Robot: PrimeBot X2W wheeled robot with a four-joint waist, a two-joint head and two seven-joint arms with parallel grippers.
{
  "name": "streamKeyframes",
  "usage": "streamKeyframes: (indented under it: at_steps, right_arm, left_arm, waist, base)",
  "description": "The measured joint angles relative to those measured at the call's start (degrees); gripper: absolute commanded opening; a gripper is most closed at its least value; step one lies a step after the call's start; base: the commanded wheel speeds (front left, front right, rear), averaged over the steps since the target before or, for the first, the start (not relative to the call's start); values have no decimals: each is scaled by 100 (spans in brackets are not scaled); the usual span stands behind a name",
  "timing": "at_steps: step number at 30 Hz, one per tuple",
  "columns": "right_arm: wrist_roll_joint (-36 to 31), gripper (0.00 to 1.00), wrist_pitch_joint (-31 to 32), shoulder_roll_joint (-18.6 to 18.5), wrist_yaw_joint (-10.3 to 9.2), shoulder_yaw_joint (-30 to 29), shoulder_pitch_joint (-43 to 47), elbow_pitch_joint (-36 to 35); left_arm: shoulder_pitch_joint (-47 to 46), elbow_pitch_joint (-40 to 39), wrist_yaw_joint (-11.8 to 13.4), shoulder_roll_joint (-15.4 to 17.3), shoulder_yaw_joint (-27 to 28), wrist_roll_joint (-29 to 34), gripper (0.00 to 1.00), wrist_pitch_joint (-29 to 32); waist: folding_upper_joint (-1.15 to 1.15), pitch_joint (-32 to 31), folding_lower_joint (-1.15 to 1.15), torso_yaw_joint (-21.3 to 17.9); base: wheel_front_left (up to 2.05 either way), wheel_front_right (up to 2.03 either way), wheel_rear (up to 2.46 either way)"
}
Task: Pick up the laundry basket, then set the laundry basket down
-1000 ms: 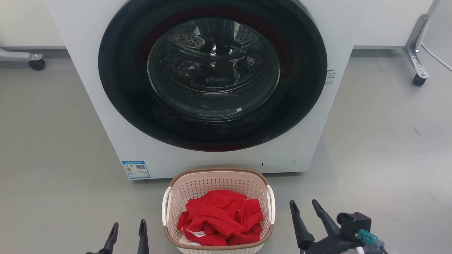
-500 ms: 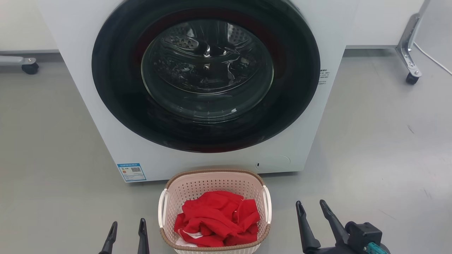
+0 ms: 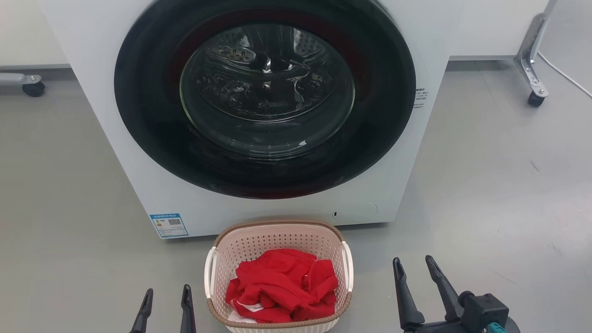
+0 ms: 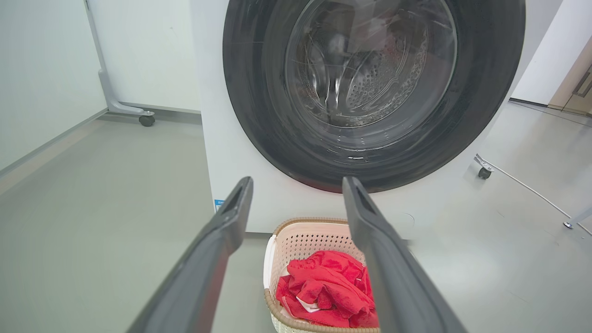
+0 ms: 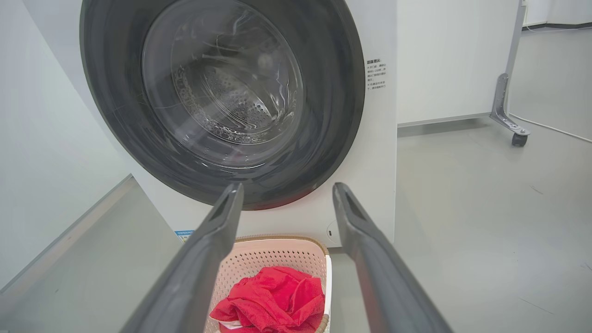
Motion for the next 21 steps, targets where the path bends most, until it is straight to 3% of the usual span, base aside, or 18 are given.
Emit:
streamKeyframes:
  at_steps: [21]
  right_arm:
    - [-331, 100, 0, 79, 0, -167, 198, -266]
  left_arm:
    - [2, -148, 0, -30, 30, 179, 100, 0]
  waist:
    - [0, 14, 0, 24]
  base:
    - [0, 0, 0]
